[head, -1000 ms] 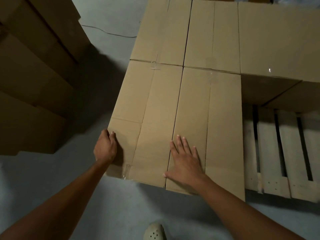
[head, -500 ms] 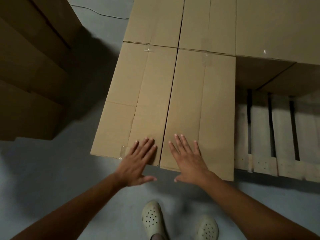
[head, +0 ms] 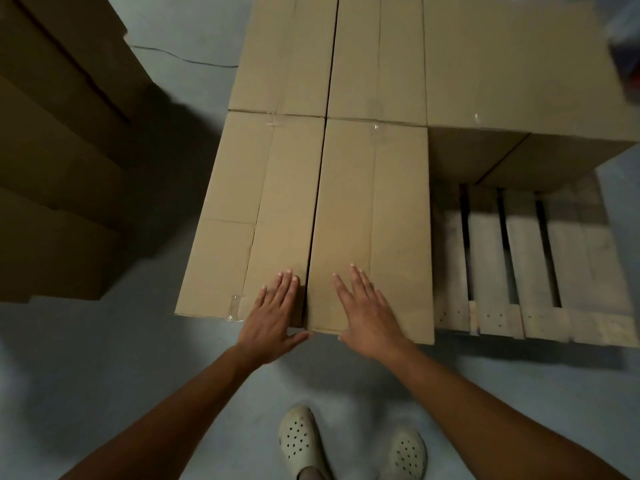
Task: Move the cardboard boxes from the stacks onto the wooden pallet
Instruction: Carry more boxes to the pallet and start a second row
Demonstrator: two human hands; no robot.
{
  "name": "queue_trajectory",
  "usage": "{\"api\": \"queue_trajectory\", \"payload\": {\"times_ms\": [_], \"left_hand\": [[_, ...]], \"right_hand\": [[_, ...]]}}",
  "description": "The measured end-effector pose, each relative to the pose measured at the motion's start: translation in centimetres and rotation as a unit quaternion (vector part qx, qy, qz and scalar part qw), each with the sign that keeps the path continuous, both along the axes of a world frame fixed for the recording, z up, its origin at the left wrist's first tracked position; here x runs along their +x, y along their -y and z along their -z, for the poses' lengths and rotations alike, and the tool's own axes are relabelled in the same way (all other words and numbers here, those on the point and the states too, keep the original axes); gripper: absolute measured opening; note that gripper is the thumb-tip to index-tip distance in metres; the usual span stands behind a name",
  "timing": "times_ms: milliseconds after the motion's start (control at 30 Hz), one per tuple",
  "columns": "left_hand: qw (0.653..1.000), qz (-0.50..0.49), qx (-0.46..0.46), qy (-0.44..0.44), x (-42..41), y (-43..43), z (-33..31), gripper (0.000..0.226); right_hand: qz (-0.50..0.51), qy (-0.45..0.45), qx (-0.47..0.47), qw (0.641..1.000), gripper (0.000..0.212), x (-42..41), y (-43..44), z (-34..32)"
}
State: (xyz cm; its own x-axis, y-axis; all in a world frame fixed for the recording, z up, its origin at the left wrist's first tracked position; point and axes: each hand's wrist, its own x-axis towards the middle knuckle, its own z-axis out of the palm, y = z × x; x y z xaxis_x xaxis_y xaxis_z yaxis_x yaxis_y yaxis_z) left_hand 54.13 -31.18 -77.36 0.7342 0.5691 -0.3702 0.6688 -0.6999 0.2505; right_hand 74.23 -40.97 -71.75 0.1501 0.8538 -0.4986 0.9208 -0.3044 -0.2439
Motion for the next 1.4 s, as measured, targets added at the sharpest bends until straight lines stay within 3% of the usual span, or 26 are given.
{"api": "queue_trajectory", "payload": {"times_ms": [133,300,433,567,767,967,1400], "left_hand": [[0.994,-0.051,0.021,0.090,1.7,-0.9,-7.7,0.105],[0.962,-0.126,0.056,0.235,3.0,-1.6,-23.1,0.093],[0.940,-0.133,0.062,0.308,2.0,0.7,-34.8,0.087],[0.930,-0.132,0.058,0.338,-1.0,5.9,-42.1,0.083],[0.905,-0.188,0.058,0.377,-7.3,15.3,-48.4,0.079],[0.882,-0.259,0.107,0.379,-12.0,21.6,-52.5,0.073],[0.814,-0.383,0.224,0.375,-21.6,22.5,-58.7,0.067]], "right_hand": [[0.104,-0.031,0.045,0.993,0.111,1.0,0.5,-6.3],[0.221,-0.074,0.133,0.963,0.108,1.4,1.6,-18.6],[0.259,-0.093,0.210,0.938,0.106,-0.5,4.7,-29.7],[0.285,-0.119,0.269,0.912,0.101,-4.5,10.3,-37.5],[0.297,-0.192,0.322,0.878,0.094,-10.6,19.3,-43.5],[0.244,-0.246,0.338,0.875,0.086,-13.7,23.7,-46.0],[0.060,-0.297,0.395,0.867,0.079,-20.8,16.4,-52.2]]}}
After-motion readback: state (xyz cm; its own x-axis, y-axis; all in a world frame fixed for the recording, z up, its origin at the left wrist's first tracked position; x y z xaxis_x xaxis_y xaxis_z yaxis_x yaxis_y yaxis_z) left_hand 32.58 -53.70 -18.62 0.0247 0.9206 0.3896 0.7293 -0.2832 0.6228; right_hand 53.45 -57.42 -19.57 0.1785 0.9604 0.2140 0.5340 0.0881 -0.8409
